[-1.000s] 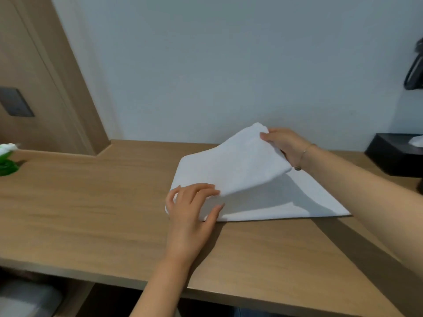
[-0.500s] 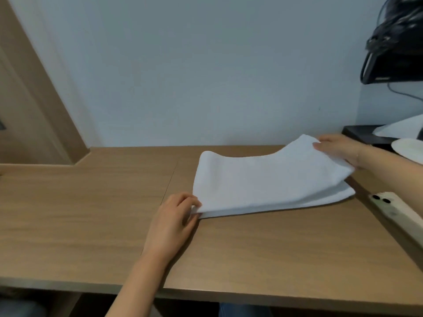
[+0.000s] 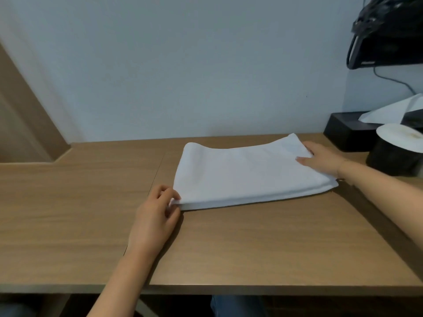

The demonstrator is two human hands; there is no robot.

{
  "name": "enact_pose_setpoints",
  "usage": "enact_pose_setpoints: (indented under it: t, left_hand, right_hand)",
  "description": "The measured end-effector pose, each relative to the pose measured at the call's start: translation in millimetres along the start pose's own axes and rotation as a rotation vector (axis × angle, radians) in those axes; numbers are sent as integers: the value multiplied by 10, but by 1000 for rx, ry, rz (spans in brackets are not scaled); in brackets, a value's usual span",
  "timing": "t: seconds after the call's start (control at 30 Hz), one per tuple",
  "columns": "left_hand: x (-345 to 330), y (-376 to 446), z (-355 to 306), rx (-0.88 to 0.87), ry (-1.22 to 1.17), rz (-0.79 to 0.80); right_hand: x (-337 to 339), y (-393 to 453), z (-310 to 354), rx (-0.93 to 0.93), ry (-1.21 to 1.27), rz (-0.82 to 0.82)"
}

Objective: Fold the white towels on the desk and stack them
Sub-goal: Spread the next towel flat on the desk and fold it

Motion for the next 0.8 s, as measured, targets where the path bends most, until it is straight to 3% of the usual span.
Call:
enact_pose_setpoints:
  t: [0.2, 0.3, 0.47, 0.57, 0.63, 0.8]
  left_hand:
    - [69, 23, 138, 75, -28, -76]
    - [71, 21, 163, 74, -14, -79]
    - [35, -53, 58, -54, 148, -35]
    - [86, -171, 22, -84, 190, 5]
    - [125, -287, 33, -76, 156, 74]
    - [135, -435, 22, 11, -191, 460]
  right_hand:
    - [-123, -232, -27, -108, 311, 68]
    - [-125, -342, 20, -34, 168, 8]
    - [-31, -494, 189, 113, 4, -293]
    - [-85, -549, 323, 206, -162, -329]
    - [-141, -534, 388, 231, -282, -288]
    - [-150, -398, 681, 291, -726, -233]
Point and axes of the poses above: each hand's wrist, its own y-axis towards the middle knuckle, its own x-axis out of the back of the hand, z = x × y, the point moved 10 cm from there along y, towards the middle knuckle, and after that the axes turned 12 degrees about x, right-handed, at the moved point
